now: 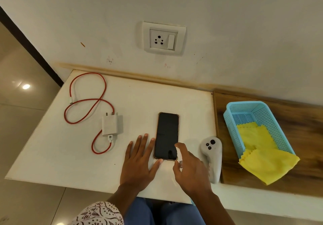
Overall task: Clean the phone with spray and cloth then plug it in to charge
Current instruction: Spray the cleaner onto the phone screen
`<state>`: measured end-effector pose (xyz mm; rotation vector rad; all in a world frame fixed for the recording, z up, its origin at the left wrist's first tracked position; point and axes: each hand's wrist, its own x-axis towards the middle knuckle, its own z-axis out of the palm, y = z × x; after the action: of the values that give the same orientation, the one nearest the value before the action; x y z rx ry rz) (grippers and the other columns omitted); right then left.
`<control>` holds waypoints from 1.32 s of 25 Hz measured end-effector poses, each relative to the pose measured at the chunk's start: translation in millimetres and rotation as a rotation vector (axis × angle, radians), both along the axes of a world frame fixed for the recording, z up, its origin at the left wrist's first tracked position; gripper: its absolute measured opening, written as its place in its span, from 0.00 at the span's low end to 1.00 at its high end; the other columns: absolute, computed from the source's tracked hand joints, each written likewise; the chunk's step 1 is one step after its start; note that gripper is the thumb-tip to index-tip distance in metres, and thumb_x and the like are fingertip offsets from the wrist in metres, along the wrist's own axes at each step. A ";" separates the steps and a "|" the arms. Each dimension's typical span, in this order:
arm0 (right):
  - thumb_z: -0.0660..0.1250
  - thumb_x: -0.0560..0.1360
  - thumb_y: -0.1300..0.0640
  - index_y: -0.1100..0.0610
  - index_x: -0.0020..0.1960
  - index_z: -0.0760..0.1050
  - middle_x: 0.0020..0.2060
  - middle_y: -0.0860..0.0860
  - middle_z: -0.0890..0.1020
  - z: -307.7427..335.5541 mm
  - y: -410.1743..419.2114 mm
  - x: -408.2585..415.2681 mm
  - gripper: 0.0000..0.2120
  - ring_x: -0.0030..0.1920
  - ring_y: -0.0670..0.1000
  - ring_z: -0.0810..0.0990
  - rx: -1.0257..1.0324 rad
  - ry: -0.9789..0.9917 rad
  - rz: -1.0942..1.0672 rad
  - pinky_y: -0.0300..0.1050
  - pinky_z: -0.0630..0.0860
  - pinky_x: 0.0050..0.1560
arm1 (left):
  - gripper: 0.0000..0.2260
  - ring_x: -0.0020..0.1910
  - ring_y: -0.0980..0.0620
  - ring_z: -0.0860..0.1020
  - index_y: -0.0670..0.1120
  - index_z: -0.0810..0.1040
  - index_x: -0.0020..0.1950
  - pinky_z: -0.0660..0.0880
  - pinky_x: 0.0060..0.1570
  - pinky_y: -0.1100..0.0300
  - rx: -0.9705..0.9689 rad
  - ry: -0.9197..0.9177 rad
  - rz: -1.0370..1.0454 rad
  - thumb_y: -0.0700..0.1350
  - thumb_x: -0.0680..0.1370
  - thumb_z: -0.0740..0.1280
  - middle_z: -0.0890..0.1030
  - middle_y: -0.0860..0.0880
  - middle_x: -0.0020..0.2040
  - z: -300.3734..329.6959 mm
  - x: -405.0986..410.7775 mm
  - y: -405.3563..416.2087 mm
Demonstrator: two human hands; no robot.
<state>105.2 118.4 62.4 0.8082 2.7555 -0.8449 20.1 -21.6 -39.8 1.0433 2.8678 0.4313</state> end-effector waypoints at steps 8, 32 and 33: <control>0.60 0.77 0.49 0.44 0.70 0.55 0.59 0.46 0.77 -1.3 0.9 1.2 0.24 0.53 0.48 0.79 0.017 0.001 -0.053 0.39 0.75 0.56 | 0.31 0.75 0.47 0.51 0.50 0.56 0.76 0.49 0.71 0.47 0.015 -0.007 0.003 0.65 0.78 0.49 0.57 0.46 0.76 0.2 -0.2 0.0; 0.62 0.77 0.53 0.48 0.69 0.58 0.48 0.50 0.81 21.5 26.5 -42.7 0.23 0.42 0.47 0.78 0.117 0.167 -0.041 0.38 0.75 0.47 | 0.31 0.75 0.46 0.53 0.49 0.58 0.76 0.52 0.70 0.47 0.006 -0.001 -0.007 0.64 0.78 0.51 0.57 0.46 0.76 2.3 0.1 -0.4; 0.63 0.76 0.54 0.48 0.68 0.58 0.46 0.50 0.80 25.2 30.6 -51.3 0.23 0.41 0.47 0.77 0.127 0.191 -0.031 0.38 0.75 0.46 | 0.31 0.75 0.46 0.53 0.49 0.58 0.76 0.53 0.70 0.46 0.004 -0.003 -0.005 0.64 0.78 0.51 0.57 0.46 0.76 2.7 0.2 -0.3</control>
<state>53.9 149.0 87.7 0.8343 2.9974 -0.7986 20.3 -22.0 -37.1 1.0493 2.8617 0.4387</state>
